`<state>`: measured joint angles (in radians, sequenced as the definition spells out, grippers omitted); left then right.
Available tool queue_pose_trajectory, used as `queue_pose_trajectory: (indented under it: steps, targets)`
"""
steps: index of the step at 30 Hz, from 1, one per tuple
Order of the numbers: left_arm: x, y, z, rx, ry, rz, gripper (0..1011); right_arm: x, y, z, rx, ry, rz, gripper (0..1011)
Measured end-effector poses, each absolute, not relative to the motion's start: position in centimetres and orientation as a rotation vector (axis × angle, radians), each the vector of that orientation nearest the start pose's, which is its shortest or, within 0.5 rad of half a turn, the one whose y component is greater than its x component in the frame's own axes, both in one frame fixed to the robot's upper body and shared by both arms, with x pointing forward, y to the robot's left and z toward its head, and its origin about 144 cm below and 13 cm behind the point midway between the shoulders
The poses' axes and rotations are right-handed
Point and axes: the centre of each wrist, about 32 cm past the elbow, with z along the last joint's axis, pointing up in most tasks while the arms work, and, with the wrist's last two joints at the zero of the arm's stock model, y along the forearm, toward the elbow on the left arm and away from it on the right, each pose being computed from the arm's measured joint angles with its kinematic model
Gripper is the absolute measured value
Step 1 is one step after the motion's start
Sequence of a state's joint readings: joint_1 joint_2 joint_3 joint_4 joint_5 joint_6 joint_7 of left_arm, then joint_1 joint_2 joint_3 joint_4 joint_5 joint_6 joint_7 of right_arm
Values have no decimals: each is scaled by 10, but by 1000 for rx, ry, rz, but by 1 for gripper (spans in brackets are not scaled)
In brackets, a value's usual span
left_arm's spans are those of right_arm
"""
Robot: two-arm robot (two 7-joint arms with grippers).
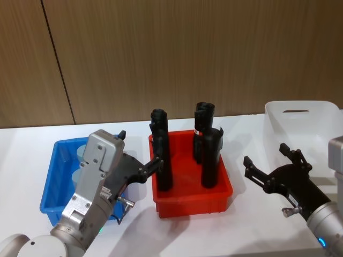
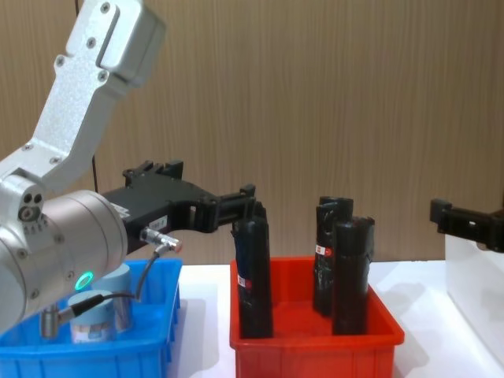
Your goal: Pick the cotton swabs from the blue box and place them into the white box.
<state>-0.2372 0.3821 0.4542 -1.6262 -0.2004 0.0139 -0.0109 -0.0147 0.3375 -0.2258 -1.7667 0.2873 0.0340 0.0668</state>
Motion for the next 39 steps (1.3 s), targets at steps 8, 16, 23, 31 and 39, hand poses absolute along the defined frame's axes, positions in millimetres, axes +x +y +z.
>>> queue_pose_trajectory:
  steps: [8,16,23,31,39]
  targets:
    - [492,198,1204,61,-268,1124,1004,443,-237,1189,26,-75,-1229,1002]
    - [492,198,1204,61,-268,1124,1004,443,-237,1189,26,-75,-1229,1002]
    - [493,197,1206,66,-260,1126,1004,443,-237,1189,26,-75,-1229,1002]
    - [494,197,1211,81,-239,1145,1004,443,-237,1189,26,-75,-1229,1002]
    - [493,205,1215,103,-199,1198,1004,443,-237,1189,26,-75,-1229,1002]
